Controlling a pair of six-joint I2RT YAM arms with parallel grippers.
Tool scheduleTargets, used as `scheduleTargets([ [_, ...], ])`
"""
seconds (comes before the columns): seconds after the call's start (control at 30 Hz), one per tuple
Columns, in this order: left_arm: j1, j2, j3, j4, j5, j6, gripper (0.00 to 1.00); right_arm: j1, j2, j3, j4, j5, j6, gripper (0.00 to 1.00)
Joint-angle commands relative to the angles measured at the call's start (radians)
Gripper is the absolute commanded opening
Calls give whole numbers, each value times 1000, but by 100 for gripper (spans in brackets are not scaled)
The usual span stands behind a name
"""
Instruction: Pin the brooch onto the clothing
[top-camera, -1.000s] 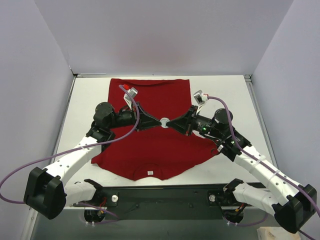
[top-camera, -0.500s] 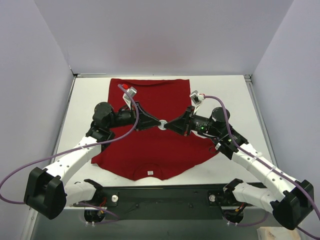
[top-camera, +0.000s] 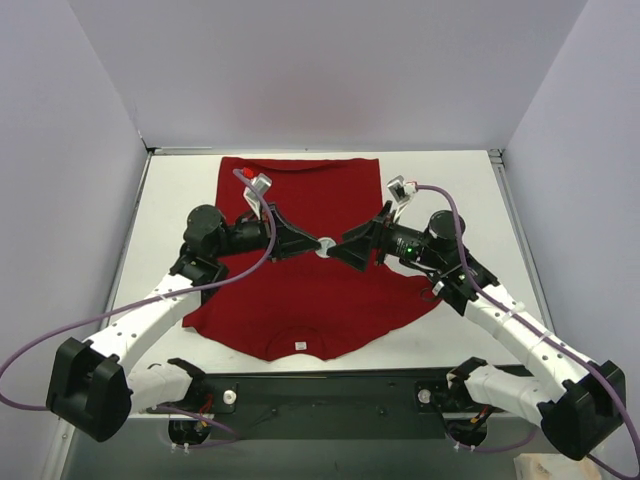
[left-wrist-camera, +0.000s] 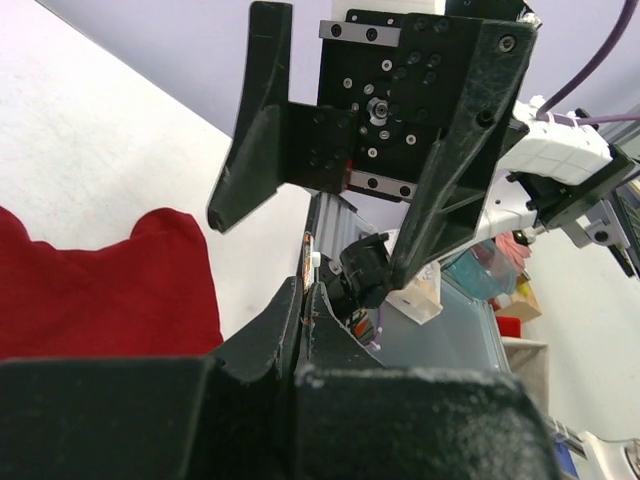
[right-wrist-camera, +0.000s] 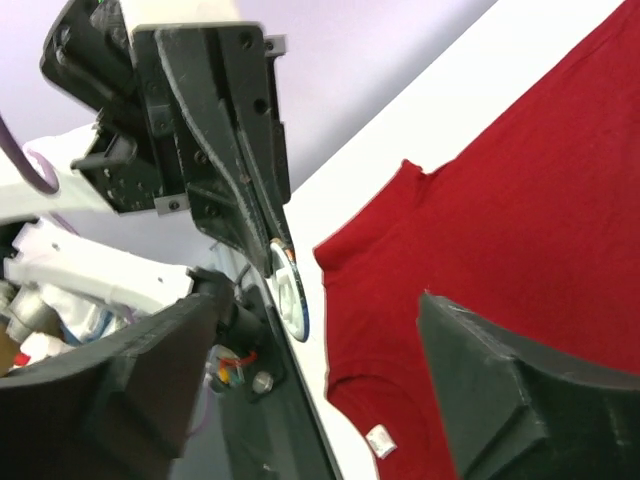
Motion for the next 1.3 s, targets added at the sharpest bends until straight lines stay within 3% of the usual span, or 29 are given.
scheduleTargets([
  [0.0,3,-92,-15,-26,-92,64,0,-42,-29,-9,192,-69,64,98],
  [0.2,3,-185,-91,-19,-226,64,0,-78,9,-47,381,-140,200,100],
  [0.4,5,-233,-137,7,-267,51,0,-73,36,-49,435,-160,245,98],
  [0.6,6,-213,-133,18,-250,42,0,-23,63,-30,417,-165,228,82],
  [0.77,6,-201,-130,41,-232,30,0,13,95,-32,406,-136,211,78],
  [0.97,6,-185,-136,76,-211,9,0,33,138,-30,465,-136,240,63],
  [1.1,6,-181,-141,95,-201,1,0,42,152,-29,482,-134,245,44],
  [1.27,5,-173,-148,124,-183,-16,0,46,163,-27,513,-139,266,30],
])
